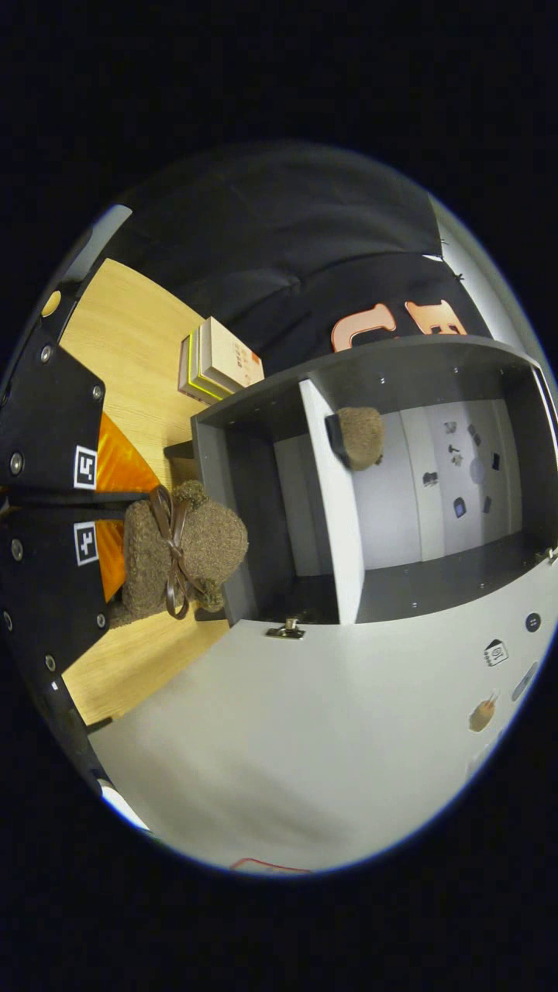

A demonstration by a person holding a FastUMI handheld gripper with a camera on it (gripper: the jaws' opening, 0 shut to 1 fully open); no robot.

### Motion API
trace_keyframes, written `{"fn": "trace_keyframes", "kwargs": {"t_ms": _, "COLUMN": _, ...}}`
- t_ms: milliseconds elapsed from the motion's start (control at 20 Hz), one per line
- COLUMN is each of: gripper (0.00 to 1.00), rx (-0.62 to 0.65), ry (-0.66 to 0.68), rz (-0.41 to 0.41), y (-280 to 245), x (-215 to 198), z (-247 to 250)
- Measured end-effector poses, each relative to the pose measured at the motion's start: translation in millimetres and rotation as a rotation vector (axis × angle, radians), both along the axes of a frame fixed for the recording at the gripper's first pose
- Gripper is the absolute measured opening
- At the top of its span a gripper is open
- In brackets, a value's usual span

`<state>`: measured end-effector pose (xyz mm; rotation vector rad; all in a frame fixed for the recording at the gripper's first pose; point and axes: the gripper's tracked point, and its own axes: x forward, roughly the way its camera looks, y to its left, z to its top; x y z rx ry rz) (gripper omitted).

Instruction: Open the shoe cabinet door, grab the shoes and put them into the shoe cabinet, then close the shoe cabinet door.

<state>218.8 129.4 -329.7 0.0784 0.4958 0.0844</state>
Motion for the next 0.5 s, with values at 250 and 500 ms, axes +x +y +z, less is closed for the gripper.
{"fn": "trace_keyframes", "kwargs": {"t_ms": 250, "gripper": 0.01, "rx": -0.059, "ry": -0.061, "rz": 0.035, "y": -9, "x": 14, "z": 55}}
{"fn": "trace_keyframes", "kwargs": {"t_ms": 500, "gripper": 0.01, "rx": -0.077, "ry": -0.086, "rz": 0.044, "y": -15, "x": 59, "z": 74}}
